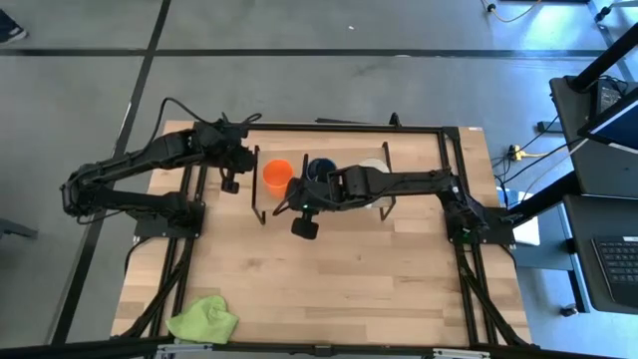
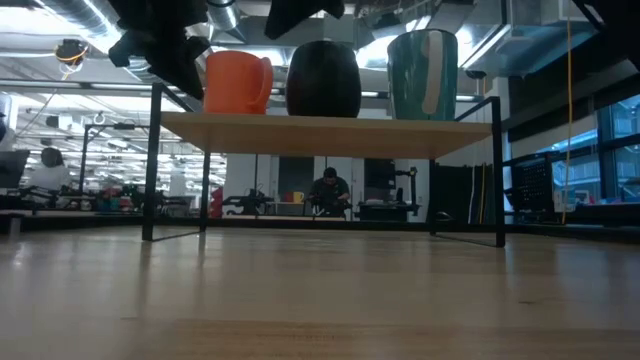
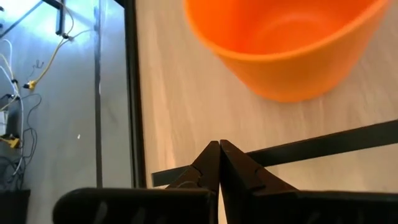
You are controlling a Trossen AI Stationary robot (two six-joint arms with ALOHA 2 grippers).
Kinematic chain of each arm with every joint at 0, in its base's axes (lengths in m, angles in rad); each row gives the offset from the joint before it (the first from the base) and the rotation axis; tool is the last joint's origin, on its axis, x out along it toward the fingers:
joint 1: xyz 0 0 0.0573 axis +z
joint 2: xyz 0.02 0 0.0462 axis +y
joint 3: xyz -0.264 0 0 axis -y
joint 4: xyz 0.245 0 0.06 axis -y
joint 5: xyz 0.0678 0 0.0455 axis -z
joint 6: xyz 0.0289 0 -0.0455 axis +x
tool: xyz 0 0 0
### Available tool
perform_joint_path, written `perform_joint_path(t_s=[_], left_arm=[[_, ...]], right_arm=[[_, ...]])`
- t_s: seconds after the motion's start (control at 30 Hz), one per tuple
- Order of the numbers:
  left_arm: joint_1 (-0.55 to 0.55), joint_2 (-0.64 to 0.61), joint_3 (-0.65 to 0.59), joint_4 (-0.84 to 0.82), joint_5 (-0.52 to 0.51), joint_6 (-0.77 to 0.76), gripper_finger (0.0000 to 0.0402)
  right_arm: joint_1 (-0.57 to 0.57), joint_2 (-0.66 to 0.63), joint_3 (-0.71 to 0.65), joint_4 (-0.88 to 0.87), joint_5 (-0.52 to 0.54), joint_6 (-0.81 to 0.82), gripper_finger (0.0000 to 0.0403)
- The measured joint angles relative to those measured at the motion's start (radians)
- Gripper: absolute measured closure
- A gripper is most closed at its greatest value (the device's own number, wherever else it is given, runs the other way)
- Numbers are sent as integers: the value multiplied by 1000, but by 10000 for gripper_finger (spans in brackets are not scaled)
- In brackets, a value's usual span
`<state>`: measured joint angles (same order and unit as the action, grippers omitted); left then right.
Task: Stack small to large cups/mugs on shelf
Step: Put the orange mug on the shelf
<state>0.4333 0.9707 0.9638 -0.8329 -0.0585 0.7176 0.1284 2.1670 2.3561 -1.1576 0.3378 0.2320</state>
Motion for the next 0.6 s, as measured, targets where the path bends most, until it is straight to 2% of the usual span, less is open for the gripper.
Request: perform_joint_path(t_s=[0.17, 0.37, 0.6], left_arm=[[25, 0, 0, 17, 27, 1, 396], [41, 6, 0, 19, 30, 22, 400], [62, 6, 0, 49, 78, 28, 400]], right_arm=[[-1, 0, 0, -1, 80, 6, 401], [-13, 0, 0, 0, 87, 45, 402], [-29, -1, 0, 0, 87, 116, 402]])
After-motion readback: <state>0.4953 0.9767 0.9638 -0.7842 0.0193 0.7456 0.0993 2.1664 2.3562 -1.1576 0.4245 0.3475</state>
